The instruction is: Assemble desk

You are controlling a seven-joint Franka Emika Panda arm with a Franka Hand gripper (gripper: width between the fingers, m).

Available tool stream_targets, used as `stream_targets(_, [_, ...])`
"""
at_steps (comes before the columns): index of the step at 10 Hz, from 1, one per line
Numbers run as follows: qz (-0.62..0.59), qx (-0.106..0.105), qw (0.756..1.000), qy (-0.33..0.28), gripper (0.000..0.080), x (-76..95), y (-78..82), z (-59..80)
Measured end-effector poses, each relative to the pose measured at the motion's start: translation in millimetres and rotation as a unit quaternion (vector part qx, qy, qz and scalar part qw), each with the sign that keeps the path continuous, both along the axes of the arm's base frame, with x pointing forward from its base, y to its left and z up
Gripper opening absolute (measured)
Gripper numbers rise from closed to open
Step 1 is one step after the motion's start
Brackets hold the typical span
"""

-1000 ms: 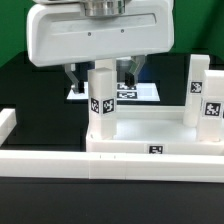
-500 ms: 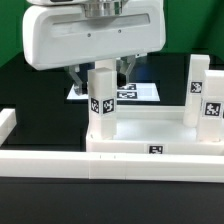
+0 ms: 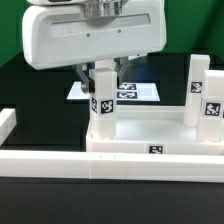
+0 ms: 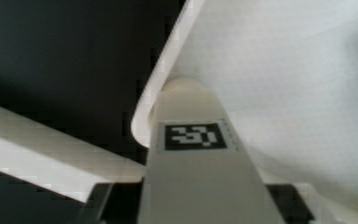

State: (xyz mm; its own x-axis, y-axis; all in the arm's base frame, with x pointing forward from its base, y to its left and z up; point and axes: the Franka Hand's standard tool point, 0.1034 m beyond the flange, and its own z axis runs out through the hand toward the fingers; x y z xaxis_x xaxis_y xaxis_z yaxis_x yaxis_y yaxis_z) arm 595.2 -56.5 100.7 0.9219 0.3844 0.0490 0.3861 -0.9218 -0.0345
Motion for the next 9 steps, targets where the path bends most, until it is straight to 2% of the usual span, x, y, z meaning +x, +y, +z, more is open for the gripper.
stream_targets(2, [-0.120,0.010,0.993,0.004,0.0288,0.3,-0.9,0.2])
stream_targets(4, [-0.233,0.015,0.972,0.010,0.0289,0.6,-1.0,0.3])
stream_targets(9, [-0.445,0.023,0.895,0.021,0.0290,1.8,-0.1,0.7])
